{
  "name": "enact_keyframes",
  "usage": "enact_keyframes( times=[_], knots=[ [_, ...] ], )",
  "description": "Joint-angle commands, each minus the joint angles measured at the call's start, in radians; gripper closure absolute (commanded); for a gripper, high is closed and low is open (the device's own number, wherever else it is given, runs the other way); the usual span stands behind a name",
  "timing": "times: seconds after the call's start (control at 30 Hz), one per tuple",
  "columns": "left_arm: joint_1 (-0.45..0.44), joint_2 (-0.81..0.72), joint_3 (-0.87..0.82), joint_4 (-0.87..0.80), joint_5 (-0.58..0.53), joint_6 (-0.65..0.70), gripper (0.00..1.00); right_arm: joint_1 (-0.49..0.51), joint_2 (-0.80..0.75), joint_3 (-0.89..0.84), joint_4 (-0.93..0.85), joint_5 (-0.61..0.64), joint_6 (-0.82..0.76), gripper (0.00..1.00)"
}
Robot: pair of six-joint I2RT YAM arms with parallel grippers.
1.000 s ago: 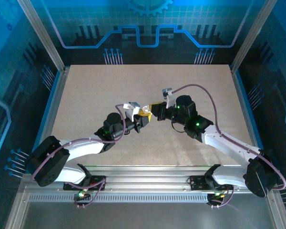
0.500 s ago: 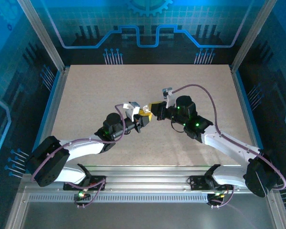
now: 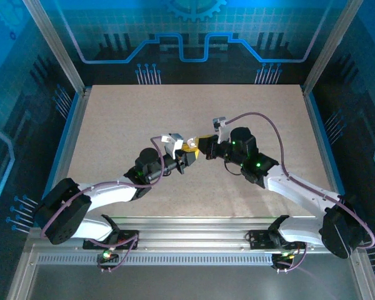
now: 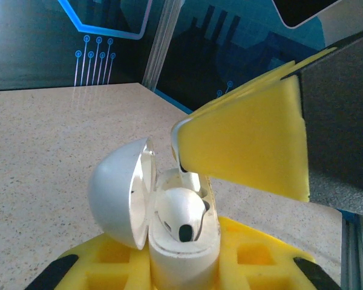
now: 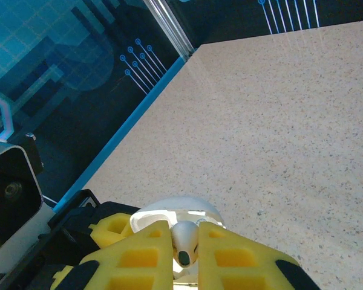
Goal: Insert the wireless bluetooth earbuds into the charging case
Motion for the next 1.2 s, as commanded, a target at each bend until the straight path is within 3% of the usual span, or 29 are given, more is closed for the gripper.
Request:
enact_keyframes(
  times=[0.0, 0.23, 0.77, 1.1, 1.17],
  knots=[
    [-0.012, -0.025, 0.031, 0.050, 0.009, -0.006, 0.82, 0.011, -0.017, -0.024, -0.002, 0.002, 0.001, 0.87],
    [-0.011, -0.026, 0.035, 0.046, 0.015, 0.000, 0.82, 0.010, -0.028, -0.043, -0.001, 0.002, 0.004, 0.86],
    [-0.011, -0.038, 0.029, 0.040, 0.034, 0.006, 0.82, 0.011, -0.078, -0.041, -0.024, 0.013, -0.009, 0.69],
    [-0.011, -0.058, 0.021, 0.012, 0.103, 0.054, 0.82, -0.002, -0.171, -0.038, -0.037, -0.034, -0.108, 0.53],
    [-0.012, -0.073, 0.019, -0.013, 0.131, 0.083, 0.82, -0.012, -0.202, -0.049, -0.037, -0.053, -0.140, 0.44]
  ],
)
